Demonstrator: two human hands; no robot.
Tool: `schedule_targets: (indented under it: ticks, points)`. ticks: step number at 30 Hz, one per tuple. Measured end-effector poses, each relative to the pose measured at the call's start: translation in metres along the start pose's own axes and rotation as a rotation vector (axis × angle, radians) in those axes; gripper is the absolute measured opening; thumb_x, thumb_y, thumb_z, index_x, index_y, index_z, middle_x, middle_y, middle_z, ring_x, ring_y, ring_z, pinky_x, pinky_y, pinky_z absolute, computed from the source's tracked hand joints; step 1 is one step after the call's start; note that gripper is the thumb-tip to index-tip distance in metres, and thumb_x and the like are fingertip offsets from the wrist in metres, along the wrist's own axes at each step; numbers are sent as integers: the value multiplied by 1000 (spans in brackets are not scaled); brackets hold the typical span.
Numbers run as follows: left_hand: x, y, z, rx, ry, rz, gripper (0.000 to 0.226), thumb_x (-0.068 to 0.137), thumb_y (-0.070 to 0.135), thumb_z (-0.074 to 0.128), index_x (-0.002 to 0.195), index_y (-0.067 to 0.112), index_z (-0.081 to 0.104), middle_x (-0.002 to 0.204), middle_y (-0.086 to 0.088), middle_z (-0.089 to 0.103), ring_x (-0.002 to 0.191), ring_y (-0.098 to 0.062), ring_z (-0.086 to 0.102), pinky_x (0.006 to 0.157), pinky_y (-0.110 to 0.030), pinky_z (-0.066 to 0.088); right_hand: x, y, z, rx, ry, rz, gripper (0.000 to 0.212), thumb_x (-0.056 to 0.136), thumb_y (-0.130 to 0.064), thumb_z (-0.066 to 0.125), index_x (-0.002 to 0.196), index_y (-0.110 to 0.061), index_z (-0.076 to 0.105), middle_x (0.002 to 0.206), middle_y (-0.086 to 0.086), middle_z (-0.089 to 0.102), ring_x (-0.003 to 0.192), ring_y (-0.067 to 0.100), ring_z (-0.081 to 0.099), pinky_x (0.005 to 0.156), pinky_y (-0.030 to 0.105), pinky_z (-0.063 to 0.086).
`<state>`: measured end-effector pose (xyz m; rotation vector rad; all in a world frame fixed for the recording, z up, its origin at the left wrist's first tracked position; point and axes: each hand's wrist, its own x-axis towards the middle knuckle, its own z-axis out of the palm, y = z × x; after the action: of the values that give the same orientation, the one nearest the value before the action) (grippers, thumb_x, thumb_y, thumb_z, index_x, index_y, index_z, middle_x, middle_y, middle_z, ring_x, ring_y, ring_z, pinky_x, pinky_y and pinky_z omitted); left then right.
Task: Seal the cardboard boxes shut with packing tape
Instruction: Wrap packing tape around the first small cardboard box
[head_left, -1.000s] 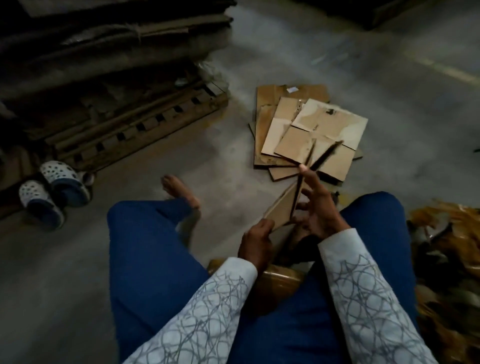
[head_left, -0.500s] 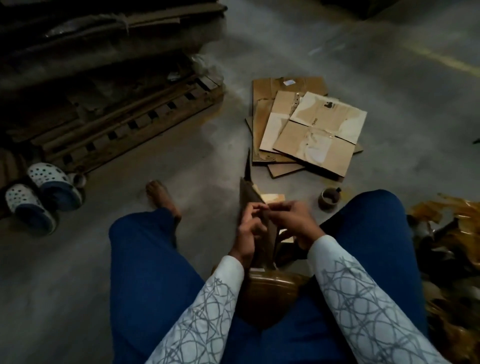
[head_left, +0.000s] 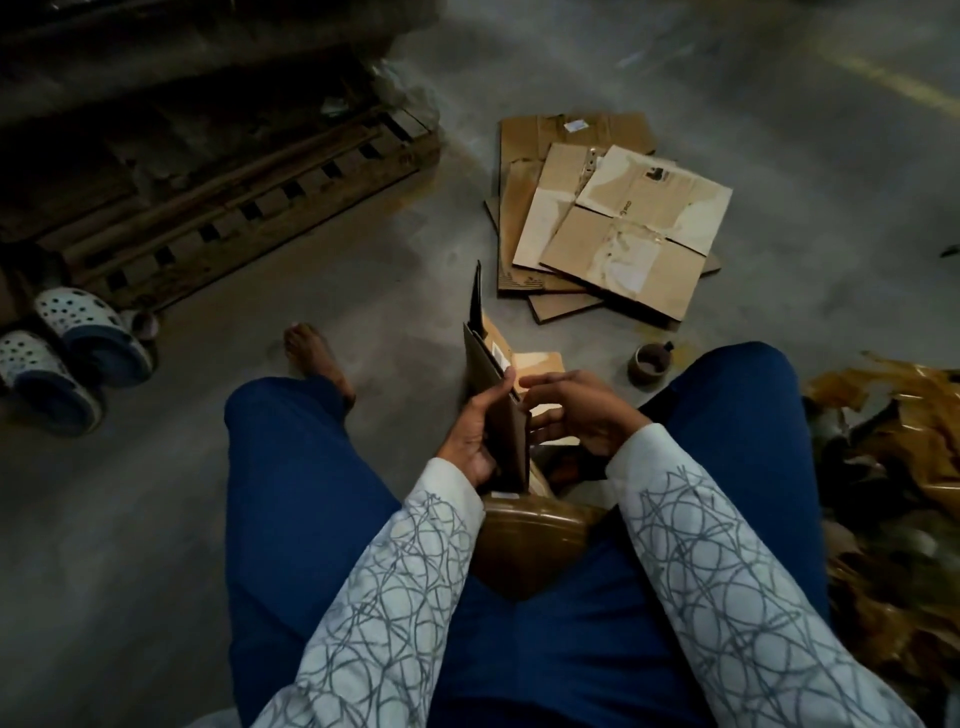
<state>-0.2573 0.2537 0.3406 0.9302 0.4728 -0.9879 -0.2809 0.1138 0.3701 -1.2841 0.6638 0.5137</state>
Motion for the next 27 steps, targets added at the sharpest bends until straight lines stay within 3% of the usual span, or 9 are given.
schedule_targets:
  ticks: [2, 5, 9, 12, 14, 16, 22, 25, 27]
  points:
    - [-2, -1, -2, -12, 7, -33, 38, 97, 40, 61, 113, 8, 72, 121, -19, 70, 103, -35, 71, 94, -50, 55, 1, -2, -4, -35, -33, 26, 35, 88, 4, 63, 120, -8, 64, 103, 18, 70, 84, 32, 72, 64, 37, 60]
    - [-5, -2, -7, -22, 45, -50, 34, 97, 31, 61, 92, 4, 80, 104, -17, 75, 93, -34, 74, 91, -46, 56, 2, -4, -14, -76, -90, 49, 34, 91, 1, 63, 121, -14, 61, 100, 16, 71, 82, 29, 74, 66, 38, 61]
    - [-5, 0, -11, 69, 171, -51, 22, 84, 16, 58, 91, 5, 75, 92, -17, 71, 85, -33, 69, 90, -43, 53, 4, -5, -26, -184, -55, 98, 34, 92, -8, 65, 124, -19, 58, 103, 14, 70, 86, 29, 73, 71, 41, 60]
    - [13, -2, -19, 295, 362, -5, 38, 56, 10, 61, 94, 0, 60, 101, -21, 66, 92, -37, 65, 86, -51, 55, 19, 5, -25, -589, 251, 11, 30, 93, -27, 61, 121, -18, 58, 107, 7, 66, 95, 27, 65, 79, 42, 56]
    - [17, -5, -16, 397, 433, 22, 43, 61, 2, 63, 103, 0, 59, 102, -23, 66, 94, -39, 64, 81, -49, 58, 27, 11, -19, -905, 354, -35, 41, 90, -38, 62, 124, -16, 57, 113, 5, 64, 106, 27, 61, 93, 45, 52]
    - [17, -8, -12, 507, 478, 104, 26, 72, -8, 61, 94, 4, 62, 91, -17, 65, 94, -36, 64, 73, -38, 56, 34, 12, -15, -1046, 322, -13, 45, 89, -41, 65, 125, -15, 61, 114, 6, 65, 106, 27, 61, 97, 45, 51]
    - [2, 37, -17, 636, 534, 342, 28, 75, -8, 68, 102, -3, 64, 103, -22, 67, 97, -33, 63, 73, -36, 54, 28, -15, -13, -786, 416, -186, 12, 94, -28, 65, 92, -16, 67, 85, 4, 66, 75, 16, 64, 60, 25, 45]
    - [-11, 79, -20, 664, 440, 485, 37, 83, -9, 65, 114, 8, 57, 102, -6, 63, 91, -16, 60, 71, -22, 50, 19, -40, -1, -674, 479, -322, 16, 97, -30, 62, 85, -20, 64, 82, 4, 67, 73, 19, 65, 62, 31, 53]
    - [-11, 103, -30, 718, 431, 578, 47, 86, -6, 64, 129, 8, 52, 114, -8, 62, 103, -22, 61, 86, -32, 52, 27, -54, 12, -661, 532, -419, 16, 98, -32, 59, 89, -20, 65, 86, 6, 70, 75, 22, 66, 68, 37, 56]
